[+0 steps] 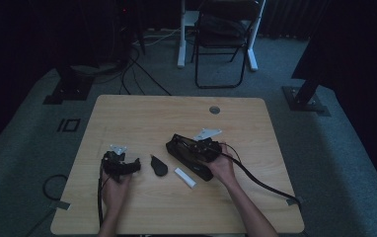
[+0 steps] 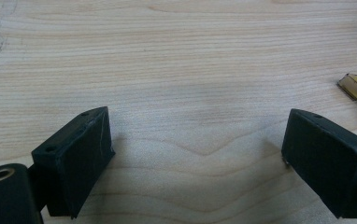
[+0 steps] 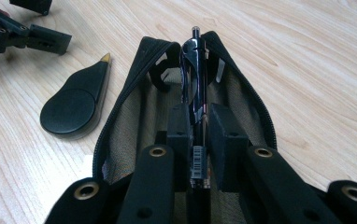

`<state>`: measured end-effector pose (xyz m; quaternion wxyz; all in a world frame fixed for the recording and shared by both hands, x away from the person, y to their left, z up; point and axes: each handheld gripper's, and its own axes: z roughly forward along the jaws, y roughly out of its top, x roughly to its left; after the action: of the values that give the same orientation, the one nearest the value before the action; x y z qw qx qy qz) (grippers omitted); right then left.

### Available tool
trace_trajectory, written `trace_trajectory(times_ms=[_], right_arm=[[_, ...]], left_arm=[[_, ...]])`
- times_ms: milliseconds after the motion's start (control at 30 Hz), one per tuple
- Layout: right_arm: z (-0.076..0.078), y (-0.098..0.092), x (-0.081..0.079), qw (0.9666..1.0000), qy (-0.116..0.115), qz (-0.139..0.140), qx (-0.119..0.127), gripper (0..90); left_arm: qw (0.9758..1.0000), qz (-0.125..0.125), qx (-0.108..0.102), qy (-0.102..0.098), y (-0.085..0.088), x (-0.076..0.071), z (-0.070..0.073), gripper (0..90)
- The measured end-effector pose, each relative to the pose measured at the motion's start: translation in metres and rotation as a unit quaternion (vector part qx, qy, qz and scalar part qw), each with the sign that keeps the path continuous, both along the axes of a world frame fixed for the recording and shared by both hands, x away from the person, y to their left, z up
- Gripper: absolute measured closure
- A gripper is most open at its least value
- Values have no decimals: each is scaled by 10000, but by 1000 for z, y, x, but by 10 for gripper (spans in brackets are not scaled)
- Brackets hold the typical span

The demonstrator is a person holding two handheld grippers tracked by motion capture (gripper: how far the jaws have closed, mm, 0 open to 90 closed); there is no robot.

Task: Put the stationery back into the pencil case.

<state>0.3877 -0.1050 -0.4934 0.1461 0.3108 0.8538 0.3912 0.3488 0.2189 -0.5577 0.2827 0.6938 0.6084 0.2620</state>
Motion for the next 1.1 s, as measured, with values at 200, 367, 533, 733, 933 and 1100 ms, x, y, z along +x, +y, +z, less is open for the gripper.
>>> trace_trajectory(times_ms=[200, 367, 533, 733, 933, 1100], right_arm=[[-3, 1, 0, 10000, -2, -20, -88, 797], [-4, 2, -1, 9999, 6, -44, -150, 797], [-7, 4, -2, 9996, -13, -53, -282, 797], [-9, 5, -3, 9994, -7, -65, -351, 796], [-11, 7, -4, 9990, -21, -69, -433, 795], [-12, 7, -4, 9988, 6, -65, -484, 795]], left_arm=[[10000, -11, 8, 6, 0, 0, 0, 89], [10000, -11, 9, 6, 0, 0, 0, 89], [10000, -12, 10, 8, 0, 0, 0, 88], [10000, -12, 5, 10, 0, 0, 0, 88], [10000, -13, 5, 9, 0, 0, 0, 88], [10000, -14, 6, 11, 0, 0, 0, 88]])
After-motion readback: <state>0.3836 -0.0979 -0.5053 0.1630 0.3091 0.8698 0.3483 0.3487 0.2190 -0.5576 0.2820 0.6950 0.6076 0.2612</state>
